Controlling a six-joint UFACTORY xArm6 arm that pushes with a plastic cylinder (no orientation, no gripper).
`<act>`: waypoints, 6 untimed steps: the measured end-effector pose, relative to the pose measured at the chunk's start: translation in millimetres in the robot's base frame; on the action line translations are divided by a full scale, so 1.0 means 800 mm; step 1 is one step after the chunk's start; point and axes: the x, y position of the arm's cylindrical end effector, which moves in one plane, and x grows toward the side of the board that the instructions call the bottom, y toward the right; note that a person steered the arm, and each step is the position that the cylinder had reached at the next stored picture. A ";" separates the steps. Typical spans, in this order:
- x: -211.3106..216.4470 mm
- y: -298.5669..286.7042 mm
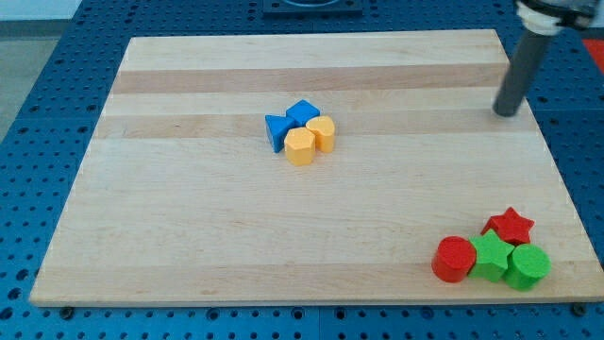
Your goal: Move your arm towards the bottom left of the board
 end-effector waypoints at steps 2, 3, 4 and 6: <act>0.104 0.032; 0.180 0.030; 0.233 0.025; 0.238 -0.008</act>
